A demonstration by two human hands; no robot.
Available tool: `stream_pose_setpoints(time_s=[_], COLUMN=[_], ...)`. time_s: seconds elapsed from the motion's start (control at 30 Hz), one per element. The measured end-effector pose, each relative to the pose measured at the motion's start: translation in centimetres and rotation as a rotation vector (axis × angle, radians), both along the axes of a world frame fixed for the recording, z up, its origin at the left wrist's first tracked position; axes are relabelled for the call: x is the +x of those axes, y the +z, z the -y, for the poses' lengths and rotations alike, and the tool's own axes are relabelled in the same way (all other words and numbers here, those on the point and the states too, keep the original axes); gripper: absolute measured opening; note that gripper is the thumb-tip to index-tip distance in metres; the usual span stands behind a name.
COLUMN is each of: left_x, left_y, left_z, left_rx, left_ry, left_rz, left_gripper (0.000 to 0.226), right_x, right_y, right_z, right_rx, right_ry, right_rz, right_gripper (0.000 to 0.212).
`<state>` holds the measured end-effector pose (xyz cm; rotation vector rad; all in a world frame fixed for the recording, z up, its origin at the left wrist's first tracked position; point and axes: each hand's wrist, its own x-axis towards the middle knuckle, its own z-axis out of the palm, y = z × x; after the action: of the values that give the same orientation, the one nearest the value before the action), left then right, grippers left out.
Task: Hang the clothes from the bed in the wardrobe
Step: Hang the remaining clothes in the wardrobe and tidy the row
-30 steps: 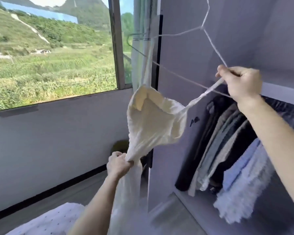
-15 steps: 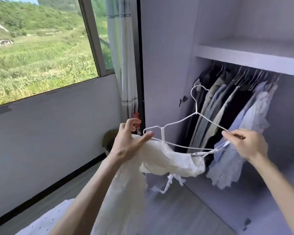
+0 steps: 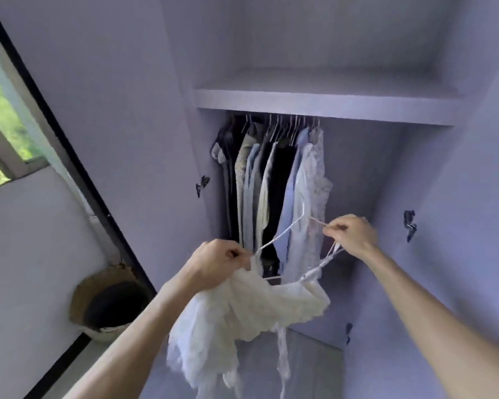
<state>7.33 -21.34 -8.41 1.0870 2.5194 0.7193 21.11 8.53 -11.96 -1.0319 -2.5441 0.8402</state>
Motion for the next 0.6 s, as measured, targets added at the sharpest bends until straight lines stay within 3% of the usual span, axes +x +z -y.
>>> stream_pose_setpoints(time_s=[0.07,0.2,0.33,0.47,0.6], left_x=[0.5,0.5,-0.8,-2.2,-4.6], left_y=[-0.6,-1.9,-2.7,-3.3,-4.0], left_z=[-3.5,-11.2,-19.1,-27.4,-34.8], left_rx=[0.043,0.132,0.122,0.089,0.124], left_ry=[-0.049,-0.048,0.005,0.038,0.089], left_rz=[0.095,0.243,0.353,0.395,0.445], left_gripper=[0.020,0.026,0.015,0.019,0.027], right_x=[-0.3,-2.1,-5.8,-9.3,-12.1], right_y=[0.0,3.8,10.6,16.0,16.0], right_z=[-2.3,-7.7,-12.5,-17.3,-22.7], right_rx=[-0.002,0.093,0.449,0.740,0.833], right_ry=[-0.049,-0.263,-0.416,-0.460,-0.415], right_rz=[-0.015,-0.325,-0.554,-0.446,-0.261], right_gripper=[0.037,0.039,0.039,0.049,0.046])
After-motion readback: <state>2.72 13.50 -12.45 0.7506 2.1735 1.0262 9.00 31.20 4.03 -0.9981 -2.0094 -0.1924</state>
